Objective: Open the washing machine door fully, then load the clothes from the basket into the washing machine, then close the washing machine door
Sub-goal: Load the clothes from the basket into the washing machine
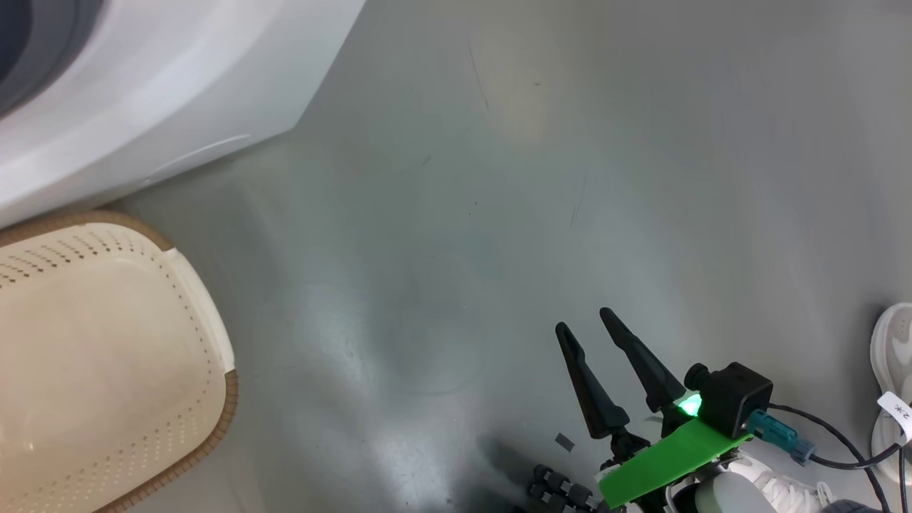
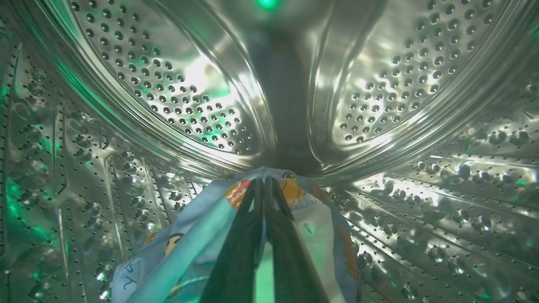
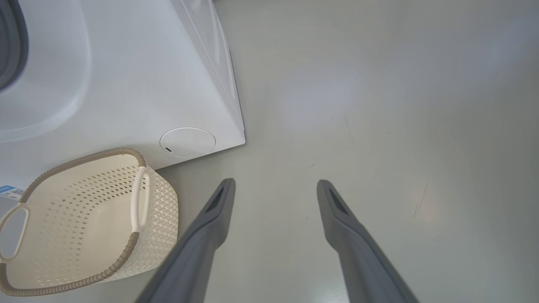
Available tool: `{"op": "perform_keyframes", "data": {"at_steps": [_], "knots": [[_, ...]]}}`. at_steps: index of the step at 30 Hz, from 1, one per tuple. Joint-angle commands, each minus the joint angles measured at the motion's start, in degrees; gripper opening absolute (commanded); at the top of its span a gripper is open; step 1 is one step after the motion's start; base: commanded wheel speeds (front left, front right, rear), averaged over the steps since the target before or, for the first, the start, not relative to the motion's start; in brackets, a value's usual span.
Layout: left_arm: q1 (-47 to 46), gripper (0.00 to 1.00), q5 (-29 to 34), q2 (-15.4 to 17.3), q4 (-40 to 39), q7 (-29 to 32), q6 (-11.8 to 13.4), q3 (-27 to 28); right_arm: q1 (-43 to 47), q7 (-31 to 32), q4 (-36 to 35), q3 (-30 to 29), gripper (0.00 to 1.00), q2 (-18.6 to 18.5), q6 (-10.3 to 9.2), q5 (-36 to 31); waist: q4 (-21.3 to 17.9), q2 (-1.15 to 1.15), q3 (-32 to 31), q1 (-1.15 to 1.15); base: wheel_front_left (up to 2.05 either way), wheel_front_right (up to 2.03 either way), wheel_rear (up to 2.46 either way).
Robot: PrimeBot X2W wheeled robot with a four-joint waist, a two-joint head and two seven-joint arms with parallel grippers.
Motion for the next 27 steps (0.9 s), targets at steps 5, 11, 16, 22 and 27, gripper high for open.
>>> {"op": "perform_keyframes", "data": {"at_steps": [5, 11, 16, 22, 27], "knots": [[-3.2, 0.12, 1.6, 0.5, 4.1, 3.3, -0.7, -2.3, 1.5, -0.4, -0.5, 0.4, 1.00, -0.7, 0.56, 0.3, 0.5, 0.00, -1.1, 0.00, 0.00, 0.00, 0.00], [-3.3, 1.00, 1.9, -0.5, 7.8, 10.7, -0.8, -3.9, 1.9, -0.4, -0.6, 0.1, 1.00, -0.7, 0.56, 0.2, 1.1, 0.00, -2.1, 0.00, 0.00, 0.00, 0.00], [-3.3, 1.00, 2.1, -1.0, 8.5, 13.5, 0.0, -4.7, 2.3, -0.4, -0.3, -0.3, 1.00, -0.9, 0.56, 0.3, 1.6, 0.00, -2.5, 0.00, 0.00, 0.00, 0.00], [-1.4, 1.00, 0.0, -2.7, 8.9, 14.9, 2.0, -3.4, 2.2, -0.4, 0.1, -1.4, 1.00, -0.7, 0.56, 0.2, 3.1, 0.00, -4.3, 0.00, 0.00, 0.00, 0.00], [0.9, 1.00, -2.7, -5.1, 9.0, 13.0, 3.3, -1.5, 1.7, -0.4, 0.2, -2.2, 1.00, -0.9, 0.56, -0.2, 5.1, 0.00, -6.3, 0.00, 0.00, 0.00, 0.00]]}}
